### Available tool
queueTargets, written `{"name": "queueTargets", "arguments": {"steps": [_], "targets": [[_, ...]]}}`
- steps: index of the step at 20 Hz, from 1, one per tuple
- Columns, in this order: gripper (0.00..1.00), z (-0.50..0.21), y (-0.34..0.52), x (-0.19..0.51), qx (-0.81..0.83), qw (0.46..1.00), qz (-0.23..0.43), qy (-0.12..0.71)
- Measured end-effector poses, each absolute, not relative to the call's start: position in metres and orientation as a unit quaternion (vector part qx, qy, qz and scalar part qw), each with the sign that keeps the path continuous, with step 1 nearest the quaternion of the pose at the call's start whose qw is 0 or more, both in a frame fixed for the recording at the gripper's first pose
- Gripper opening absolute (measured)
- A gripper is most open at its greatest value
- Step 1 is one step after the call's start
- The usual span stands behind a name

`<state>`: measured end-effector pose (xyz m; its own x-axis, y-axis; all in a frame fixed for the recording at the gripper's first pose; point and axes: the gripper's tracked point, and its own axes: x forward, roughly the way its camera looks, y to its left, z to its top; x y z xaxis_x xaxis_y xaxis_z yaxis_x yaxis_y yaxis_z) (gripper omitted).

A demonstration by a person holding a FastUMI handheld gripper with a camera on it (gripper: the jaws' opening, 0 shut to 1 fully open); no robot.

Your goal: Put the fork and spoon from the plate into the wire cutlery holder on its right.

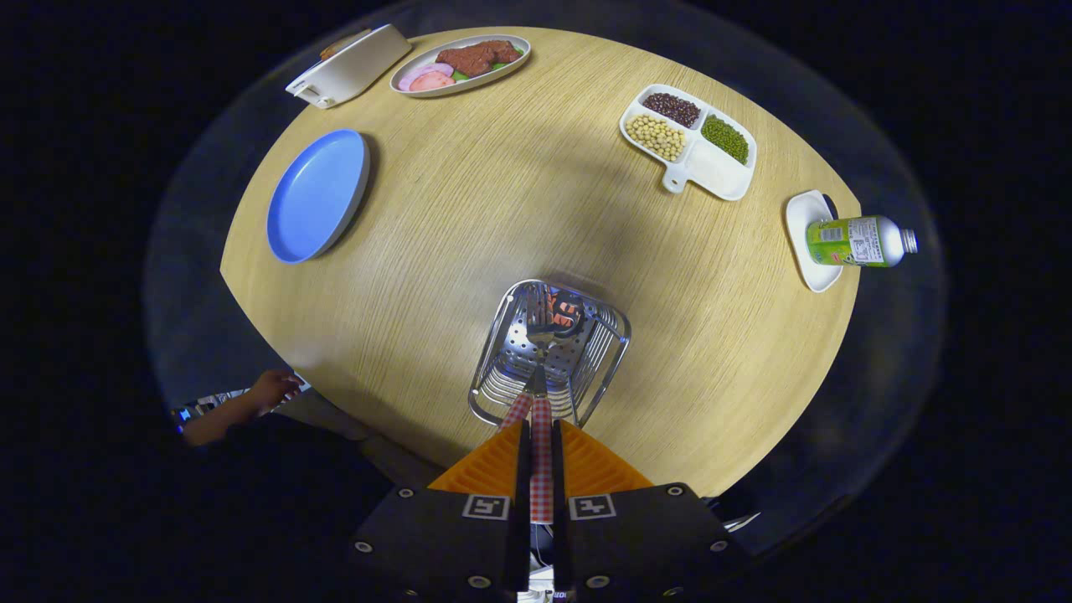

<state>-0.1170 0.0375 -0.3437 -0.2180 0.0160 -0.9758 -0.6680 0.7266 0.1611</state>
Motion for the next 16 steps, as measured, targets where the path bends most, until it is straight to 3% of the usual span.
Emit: {"name": "queueTargets", "arguments": {"steps": [8,10,16], "targets": [[0.17,-0.319,0.055,-0.09,-0.113,0.668,0.255,0.69],[0.23,-0.307,0.062,-0.078,-0.081,0.701,0.246,0.665],[0.64,-0.259,0.067,-0.042,-0.051,0.803,0.212,0.555]]}}
